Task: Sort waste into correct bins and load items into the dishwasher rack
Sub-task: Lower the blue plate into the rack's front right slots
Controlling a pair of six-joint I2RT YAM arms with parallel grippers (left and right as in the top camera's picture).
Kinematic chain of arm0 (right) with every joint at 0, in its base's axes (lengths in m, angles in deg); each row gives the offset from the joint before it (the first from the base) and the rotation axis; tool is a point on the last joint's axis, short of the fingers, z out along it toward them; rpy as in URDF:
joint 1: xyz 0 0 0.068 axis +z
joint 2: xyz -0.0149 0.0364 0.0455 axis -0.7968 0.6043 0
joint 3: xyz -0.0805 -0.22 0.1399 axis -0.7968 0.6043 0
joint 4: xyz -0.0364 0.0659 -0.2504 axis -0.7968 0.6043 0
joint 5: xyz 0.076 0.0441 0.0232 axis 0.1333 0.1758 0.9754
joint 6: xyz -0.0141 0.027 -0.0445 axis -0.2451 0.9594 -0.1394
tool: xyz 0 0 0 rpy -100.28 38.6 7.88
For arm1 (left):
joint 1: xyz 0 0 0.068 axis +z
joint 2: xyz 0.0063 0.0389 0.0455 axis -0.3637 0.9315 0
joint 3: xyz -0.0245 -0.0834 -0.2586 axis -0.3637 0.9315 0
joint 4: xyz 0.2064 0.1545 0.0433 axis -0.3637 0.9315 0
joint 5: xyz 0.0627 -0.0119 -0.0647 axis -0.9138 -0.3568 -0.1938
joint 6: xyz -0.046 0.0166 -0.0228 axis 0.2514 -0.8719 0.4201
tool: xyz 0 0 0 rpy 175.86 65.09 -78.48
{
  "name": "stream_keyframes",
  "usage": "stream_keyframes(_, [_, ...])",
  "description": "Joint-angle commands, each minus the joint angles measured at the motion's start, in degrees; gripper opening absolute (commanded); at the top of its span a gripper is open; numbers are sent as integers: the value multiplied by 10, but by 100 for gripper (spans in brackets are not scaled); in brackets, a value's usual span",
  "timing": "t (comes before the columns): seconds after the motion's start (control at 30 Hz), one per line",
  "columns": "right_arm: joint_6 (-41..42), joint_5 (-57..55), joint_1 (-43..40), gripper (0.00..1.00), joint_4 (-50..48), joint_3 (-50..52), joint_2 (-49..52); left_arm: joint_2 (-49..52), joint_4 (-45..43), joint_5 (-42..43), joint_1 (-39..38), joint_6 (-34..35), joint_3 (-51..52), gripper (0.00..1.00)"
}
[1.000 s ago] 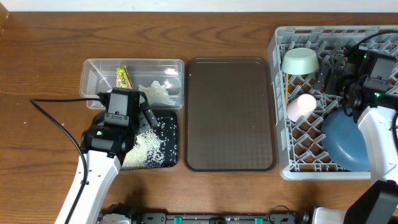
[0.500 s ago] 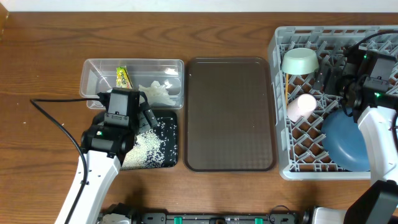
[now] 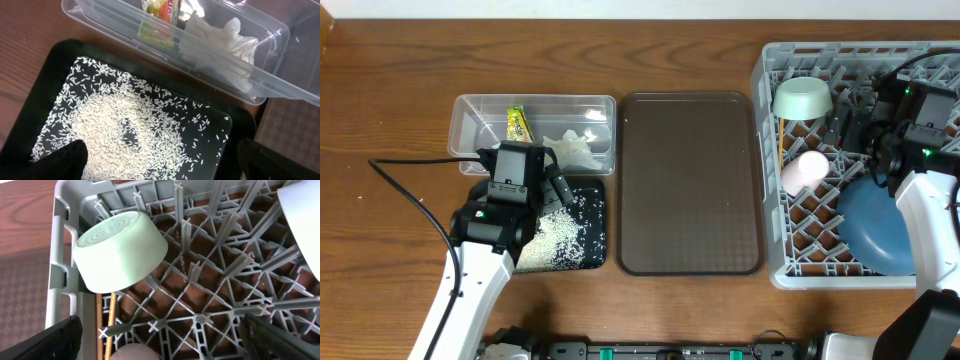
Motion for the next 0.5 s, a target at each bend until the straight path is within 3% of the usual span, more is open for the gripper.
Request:
stream_keyframes(0.0, [10,3,-1,99,7,-1,-7,2,2,-1,3,5,-3,98])
stream_keyframes(0.47, [10,3,-2,99,30,-1,-85,2,2,-1,3,5,-3,98])
